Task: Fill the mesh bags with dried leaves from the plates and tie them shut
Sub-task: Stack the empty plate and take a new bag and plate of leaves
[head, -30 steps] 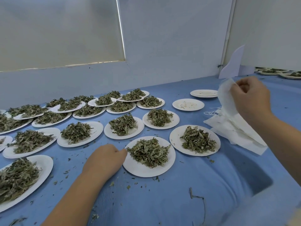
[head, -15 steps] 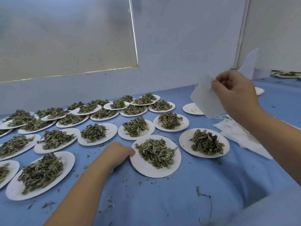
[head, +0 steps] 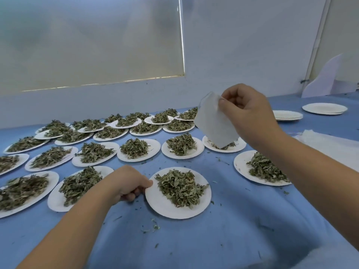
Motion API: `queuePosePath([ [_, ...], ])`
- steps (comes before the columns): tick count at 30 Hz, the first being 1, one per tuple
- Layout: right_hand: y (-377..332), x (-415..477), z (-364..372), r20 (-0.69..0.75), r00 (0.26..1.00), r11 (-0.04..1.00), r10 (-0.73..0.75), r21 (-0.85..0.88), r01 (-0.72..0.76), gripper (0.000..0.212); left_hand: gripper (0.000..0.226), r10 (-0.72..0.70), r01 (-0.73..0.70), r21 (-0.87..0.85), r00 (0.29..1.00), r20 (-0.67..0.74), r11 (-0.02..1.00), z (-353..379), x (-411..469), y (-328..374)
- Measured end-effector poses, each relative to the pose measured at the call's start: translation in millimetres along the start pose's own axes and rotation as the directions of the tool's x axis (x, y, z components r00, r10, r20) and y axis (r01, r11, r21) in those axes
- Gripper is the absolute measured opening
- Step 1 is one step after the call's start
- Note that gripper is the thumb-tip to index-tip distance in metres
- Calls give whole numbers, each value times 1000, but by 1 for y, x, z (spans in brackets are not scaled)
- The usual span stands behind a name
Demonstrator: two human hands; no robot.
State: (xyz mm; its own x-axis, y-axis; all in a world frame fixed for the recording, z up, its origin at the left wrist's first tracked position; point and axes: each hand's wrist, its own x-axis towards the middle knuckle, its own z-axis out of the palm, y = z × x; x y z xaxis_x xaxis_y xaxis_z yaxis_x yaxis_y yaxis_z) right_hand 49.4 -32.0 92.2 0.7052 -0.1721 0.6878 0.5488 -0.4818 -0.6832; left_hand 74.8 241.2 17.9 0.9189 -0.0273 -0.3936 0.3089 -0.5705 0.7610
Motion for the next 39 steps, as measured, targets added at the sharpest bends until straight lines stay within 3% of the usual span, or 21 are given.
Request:
queuePosePath([
  [6,-11,-8,54,142,990,996,-13,85,1,15,31,49,-50,16,996,69,999,-1,-14,-14],
  [11,-15,-3,85,152,987,975,43,208,-75,16,30,99,-97,173,995,-2,980,-7,-14,-17],
  [15,-8,-7,101,229,970,976,81,178,-123,17,24,211,-210,25,964,-163,977,-19,-4,-15],
  [20,11,-16,107,330,937,984,110,99,-151,11,23,403,-468,-107,840,-363,877,-26,5,-8],
  [24,20,-13,105,284,930,932,232,208,-296,10,23,489,-561,-184,809,-327,807,-15,9,13],
  [29,37,-22,109,313,882,864,351,254,-434,10,22,501,-557,-253,827,-254,791,-3,20,32],
  [35,53,-34,110,526,810,686,260,490,-539,23,22,510,-587,-258,802,-310,767,13,28,19],
  [39,63,-40,111,573,787,696,228,469,-543,26,20,493,-581,-297,808,-323,758,14,27,15],
])
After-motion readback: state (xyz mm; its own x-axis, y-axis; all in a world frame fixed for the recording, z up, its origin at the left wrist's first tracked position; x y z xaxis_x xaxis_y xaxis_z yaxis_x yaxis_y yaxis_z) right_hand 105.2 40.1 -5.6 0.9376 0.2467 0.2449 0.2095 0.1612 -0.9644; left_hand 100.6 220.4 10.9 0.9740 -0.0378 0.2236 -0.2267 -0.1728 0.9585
